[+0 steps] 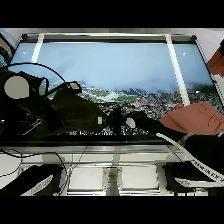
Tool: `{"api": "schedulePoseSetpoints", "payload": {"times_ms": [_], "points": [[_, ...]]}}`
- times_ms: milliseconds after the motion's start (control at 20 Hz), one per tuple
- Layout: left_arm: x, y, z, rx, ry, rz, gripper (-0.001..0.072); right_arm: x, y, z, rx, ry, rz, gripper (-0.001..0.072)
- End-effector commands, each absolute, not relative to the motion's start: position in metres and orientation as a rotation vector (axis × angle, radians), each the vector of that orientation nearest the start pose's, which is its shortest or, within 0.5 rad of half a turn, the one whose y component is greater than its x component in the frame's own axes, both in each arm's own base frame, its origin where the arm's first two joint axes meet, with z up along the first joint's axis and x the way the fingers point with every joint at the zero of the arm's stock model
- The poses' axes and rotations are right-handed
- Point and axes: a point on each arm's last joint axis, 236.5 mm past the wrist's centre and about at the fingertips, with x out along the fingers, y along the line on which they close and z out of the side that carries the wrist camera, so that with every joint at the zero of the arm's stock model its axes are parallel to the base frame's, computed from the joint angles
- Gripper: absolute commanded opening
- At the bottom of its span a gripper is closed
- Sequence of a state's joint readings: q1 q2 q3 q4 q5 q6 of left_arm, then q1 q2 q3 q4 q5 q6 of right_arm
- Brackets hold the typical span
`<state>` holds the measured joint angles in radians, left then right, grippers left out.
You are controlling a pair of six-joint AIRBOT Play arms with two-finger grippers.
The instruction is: Fold the clothes and pants, and hang the long-sleeved shirts on hangers.
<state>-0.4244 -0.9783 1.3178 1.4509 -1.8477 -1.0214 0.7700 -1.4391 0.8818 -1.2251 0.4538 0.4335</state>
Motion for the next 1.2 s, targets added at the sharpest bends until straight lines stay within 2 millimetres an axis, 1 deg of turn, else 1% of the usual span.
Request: {"api": "schedulePoseSetpoints", "payload": {"times_ms": [0, 50, 100, 200, 250, 300, 350, 400, 500, 550, 600, 650, 700, 750, 800, 850, 900, 1000, 1050, 1100, 1150], "points": [[0.201, -0.121, 0.128, 0.696, 1.340, -0.871, 0.0027, 0.299, 0.334, -0.098, -1.003, 0.610, 1.222, 0.0433], [0.201, -0.121, 0.128, 0.696, 1.341, -0.872, 0.0028, 0.298, 0.335, -0.102, -1.003, 0.628, 1.235, 0.0375], [0.201, -0.121, 0.128, 0.696, 1.341, -0.871, 0.0028, 0.296, 0.336, -0.103, -0.998, 0.640, 1.244, 0.0332], [0.203, -0.122, 0.128, 0.695, 1.330, -0.869, 0.0027, 0.298, 0.339, -0.099, -0.980, 0.642, 1.243, 0.0181], [0.208, -0.122, 0.128, 0.699, 1.315, -0.857, 0.0027, 0.298, 0.341, -0.097, -0.964, 0.651, 1.238, 0.0069], [0.214, -0.118, 0.128, 0.710, 1.301, -0.829, 0.0027, 0.303, 0.340, -0.090, -0.929, 0.671, 1.215, 0.0020], [0.226, -0.111, 0.128, 0.733, 1.280, -0.774, 0.0028, 0.312, 0.338, -0.078, -0.874, 0.692, 1.170, 0.0020], [0.240, -0.100, 0.129, 0.768, 1.252, -0.706, 0.0027, 0.326, 0.333, -0.060, -0.823, 0.701, 1.121, 0.0020], [0.279, -0.081, 0.140, 0.847, 1.138, -0.553, 0.0027, 0.358, 0.316, -0.011, -0.746, 0.664, 1.030, 0.0019], [0.302, -0.075, 0.150, 0.872, 1.056, -0.477, 0.0027, 0.376, 0.302, 0.021, -0.705, 0.626, 0.975, 0.0019], [0.324, -0.072, 0.162, 0.885, 0.965, -0.410, 0.0027, 0.390, 0.287, 0.052, -0.679, 0.588, 0.927, 0.0018], [0.352, -0.071, 0.181, 0.876, 0.838, -0.336, 0.0027, 0.403, 0.269, 0.085, -0.657, 0.551, 0.879, 0.0018], [0.380, -0.073, 0.204, 0.829, 0.697, -0.278, 0.0026, 0.411, 0.252, 0.111, -0.641, 0.524, 0.839, 0.0017], [0.401, -0.073, 0.225, 0.774, 0.581, -0.235, 0.0025, 0.416, 0.237, 0.133, -0.625, 0.508, 0.807, 0.0016], [0.417, -0.071, 0.242, 0.724, 0.489, -0.198, 0.0025, 0.419, 0.225, 0.151, -0.612, 0.500, 0.784, 0.0016], [0.429, -0.068, 0.252, 0.685, 0.433, -0.175, 0.0024, 0.420, 0.218, 0.166, -0.601, 0.493, 0.768, 0.0016], [0.436, -0.065, 0.254, 0.670, 0.419, -0.167, 0.0024, 0.422, 0.214, 0.178, -0.599, 0.485, 0.760, 0.0017], [0.445, -0.059, 0.245, 0.664, 0.444, -0.157, 0.0025, 0.424, 0.213, 0.200, -0.604, 0.453, 0.753, 0.0015], [0.447, -0.059, 0.241, 0.666, 0.451, -0.159, 0.0025, 0.423, 0.212, 0.209, -0.612, 0.442, 0.753, 0.0015], [0.448, -0.060, 0.241, 0.669, 0.448, -0.160, 0.0025, 0.421, 0.211, 0.215, -0.621, 0.443, 0.757, 0.0015], [0.450, -0.062, 0.246, 0.670, 0.426, -0.160, 0.0025, 0.419, 0.209, 0.221, -0.631, 0.448, 0.755, 0.0016]]}}
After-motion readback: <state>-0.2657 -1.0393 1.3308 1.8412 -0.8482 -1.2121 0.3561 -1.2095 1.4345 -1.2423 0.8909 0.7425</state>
